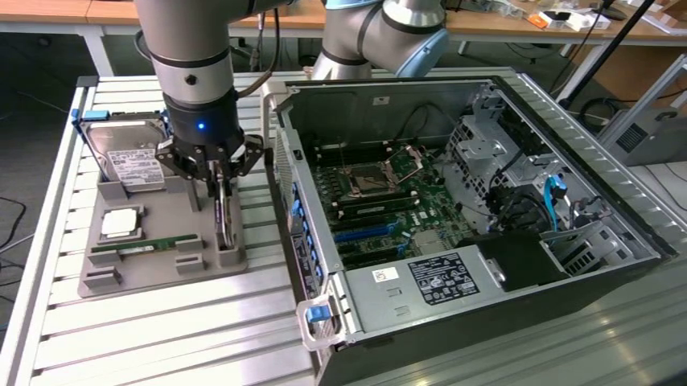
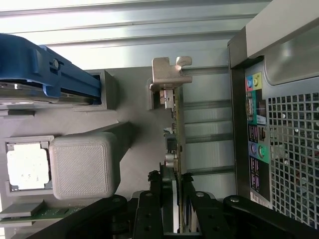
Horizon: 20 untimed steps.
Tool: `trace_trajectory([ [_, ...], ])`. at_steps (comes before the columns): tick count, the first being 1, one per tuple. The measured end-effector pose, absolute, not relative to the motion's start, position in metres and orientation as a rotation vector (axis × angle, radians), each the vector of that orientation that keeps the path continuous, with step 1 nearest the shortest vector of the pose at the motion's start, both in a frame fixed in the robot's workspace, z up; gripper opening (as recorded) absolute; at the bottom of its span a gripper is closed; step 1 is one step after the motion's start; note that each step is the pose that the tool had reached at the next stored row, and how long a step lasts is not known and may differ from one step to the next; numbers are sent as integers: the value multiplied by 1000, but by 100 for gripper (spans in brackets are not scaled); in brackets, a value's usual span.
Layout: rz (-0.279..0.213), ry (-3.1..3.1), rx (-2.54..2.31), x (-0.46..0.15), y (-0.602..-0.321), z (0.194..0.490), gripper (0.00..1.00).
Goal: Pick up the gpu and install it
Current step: 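Pick up the gpu and move the gpu toward the slot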
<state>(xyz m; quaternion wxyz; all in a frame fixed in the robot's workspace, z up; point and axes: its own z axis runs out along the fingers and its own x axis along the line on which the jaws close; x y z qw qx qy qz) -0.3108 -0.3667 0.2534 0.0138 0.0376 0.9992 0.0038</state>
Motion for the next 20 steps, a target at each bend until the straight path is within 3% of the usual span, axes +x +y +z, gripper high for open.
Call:
trace_trajectory([
  [20, 12, 3112, 117, -311, -367, 258, 27],
])
